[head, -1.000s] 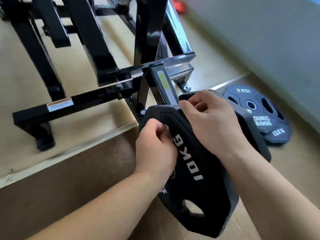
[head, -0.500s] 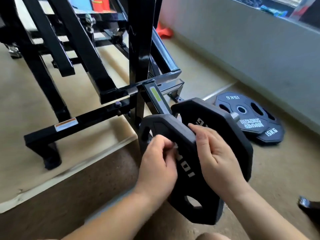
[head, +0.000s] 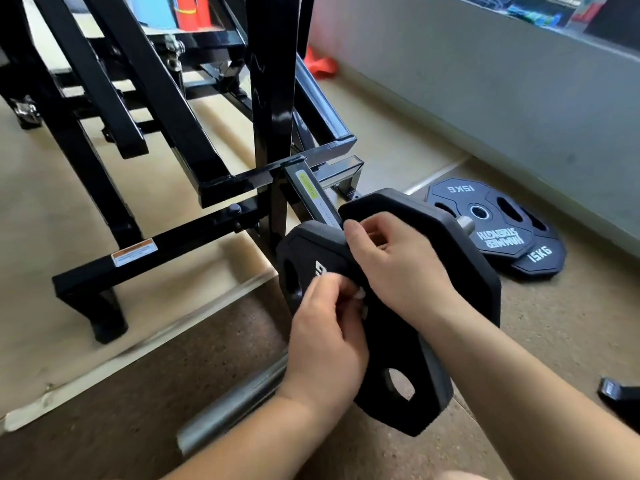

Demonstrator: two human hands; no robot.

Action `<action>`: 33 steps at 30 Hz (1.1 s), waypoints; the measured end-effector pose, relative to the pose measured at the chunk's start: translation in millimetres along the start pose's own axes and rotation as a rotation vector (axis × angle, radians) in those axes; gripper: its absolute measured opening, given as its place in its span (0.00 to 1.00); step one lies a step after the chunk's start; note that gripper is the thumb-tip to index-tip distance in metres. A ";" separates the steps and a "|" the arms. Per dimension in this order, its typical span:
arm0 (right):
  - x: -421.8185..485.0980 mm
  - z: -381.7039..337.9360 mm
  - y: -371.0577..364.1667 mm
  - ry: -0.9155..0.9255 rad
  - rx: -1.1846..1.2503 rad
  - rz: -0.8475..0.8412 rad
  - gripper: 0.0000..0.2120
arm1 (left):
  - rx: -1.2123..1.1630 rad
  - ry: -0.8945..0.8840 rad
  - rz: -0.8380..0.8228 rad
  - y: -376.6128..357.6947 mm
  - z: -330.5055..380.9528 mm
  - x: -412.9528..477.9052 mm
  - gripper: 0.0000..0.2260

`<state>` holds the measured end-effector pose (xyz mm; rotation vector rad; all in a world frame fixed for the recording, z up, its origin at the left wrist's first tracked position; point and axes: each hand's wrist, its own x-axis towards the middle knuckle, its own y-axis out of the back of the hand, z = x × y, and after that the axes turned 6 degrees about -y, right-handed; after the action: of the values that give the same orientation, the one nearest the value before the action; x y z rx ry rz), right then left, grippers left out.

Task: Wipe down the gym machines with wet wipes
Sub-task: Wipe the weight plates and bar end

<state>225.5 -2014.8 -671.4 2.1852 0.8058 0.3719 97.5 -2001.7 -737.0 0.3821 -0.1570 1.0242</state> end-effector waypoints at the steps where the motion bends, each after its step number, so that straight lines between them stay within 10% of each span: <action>1: 6.3 -2.3 1.7 0.014 0.101 0.111 0.15 | 0.006 0.023 0.029 2.3 -8.0 9.0 0.09; 4: 2.2 1.3 15.8 0.113 0.333 0.317 0.17 | -0.008 0.160 0.095 11.1 -28.4 38.2 0.07; 11: -83.4 80.1 11.1 0.134 0.321 -0.093 0.19 | 0.022 0.218 0.098 10.6 -33.0 35.6 0.08; 23: -46.0 24.6 -2.8 0.132 0.380 0.175 0.08 | 0.017 0.090 0.045 26.4 -10.4 42.4 0.11; 33: -45.3 32.2 4.2 0.167 0.055 -0.035 0.18 | -0.070 0.094 0.071 7.4 14.7 21.3 0.06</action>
<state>208.7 -2064.6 -690.1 2.2096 0.9537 0.5254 102.8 -1986.8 -715.2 0.2660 -0.1225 1.1011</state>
